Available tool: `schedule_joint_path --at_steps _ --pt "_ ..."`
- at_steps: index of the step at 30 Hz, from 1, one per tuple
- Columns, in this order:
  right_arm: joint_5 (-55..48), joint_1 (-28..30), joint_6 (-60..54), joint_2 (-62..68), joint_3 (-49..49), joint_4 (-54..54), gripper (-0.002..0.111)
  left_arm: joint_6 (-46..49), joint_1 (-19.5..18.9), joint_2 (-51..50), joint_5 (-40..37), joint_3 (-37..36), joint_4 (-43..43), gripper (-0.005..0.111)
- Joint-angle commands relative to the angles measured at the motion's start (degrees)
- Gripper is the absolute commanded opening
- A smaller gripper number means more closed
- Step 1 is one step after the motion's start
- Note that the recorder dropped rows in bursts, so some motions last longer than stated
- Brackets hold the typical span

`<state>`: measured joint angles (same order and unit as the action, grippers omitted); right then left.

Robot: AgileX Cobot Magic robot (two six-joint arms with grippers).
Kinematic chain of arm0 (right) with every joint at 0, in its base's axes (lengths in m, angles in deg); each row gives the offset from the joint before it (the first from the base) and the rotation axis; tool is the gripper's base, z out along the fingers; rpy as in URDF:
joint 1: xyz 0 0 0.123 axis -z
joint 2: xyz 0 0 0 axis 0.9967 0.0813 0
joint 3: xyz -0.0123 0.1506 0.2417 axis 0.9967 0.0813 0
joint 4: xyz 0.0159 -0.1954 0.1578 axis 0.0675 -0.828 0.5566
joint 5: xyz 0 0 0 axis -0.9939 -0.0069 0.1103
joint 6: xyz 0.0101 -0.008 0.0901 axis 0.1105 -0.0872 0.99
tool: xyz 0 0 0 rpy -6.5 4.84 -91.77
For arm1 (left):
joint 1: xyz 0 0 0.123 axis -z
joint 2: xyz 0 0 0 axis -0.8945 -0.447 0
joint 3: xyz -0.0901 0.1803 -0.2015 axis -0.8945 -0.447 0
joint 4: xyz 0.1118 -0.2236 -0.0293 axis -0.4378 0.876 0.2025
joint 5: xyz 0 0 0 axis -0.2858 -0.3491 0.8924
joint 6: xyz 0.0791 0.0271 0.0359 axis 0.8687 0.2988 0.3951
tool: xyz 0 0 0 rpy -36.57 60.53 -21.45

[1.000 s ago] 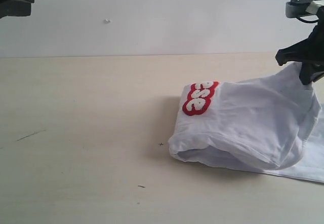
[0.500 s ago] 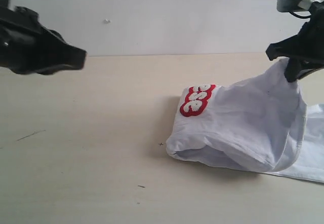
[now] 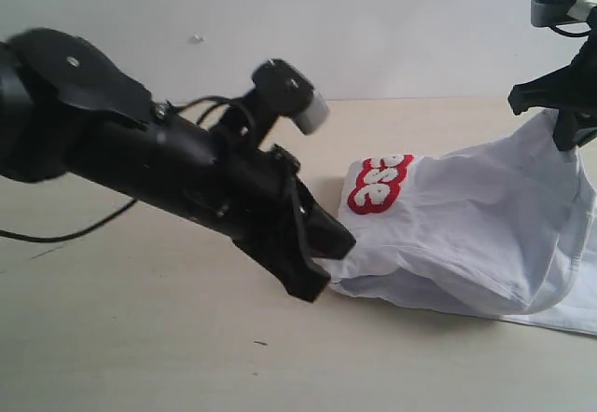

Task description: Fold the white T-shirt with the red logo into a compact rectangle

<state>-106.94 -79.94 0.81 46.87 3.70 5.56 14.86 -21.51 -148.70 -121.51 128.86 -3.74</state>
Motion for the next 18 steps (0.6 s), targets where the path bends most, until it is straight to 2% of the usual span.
schedule_joint_path --at_steps 1,5,12,18 --pt "1.7 0.0 -0.8 -0.5 -0.4 0.5 0.000 6.0 1.4 -7.1 2.8 1.3 3.0 0.000" --pt "2.2 0.0 -1.9 -0.5 -0.4 2.1 0.000 6.0 3.0 -12.3 1.9 4.8 4.3 0.000" --pt "2.4 0.0 -2.6 -0.5 -0.4 3.4 0.000 4.9 10.0 -19.2 7.7 10.3 -0.5 0.000" --pt "2.6 0.0 -2.8 -0.5 -0.4 3.7 0.000 0.7 10.6 -22.9 16.2 12.6 -2.2 0.000"
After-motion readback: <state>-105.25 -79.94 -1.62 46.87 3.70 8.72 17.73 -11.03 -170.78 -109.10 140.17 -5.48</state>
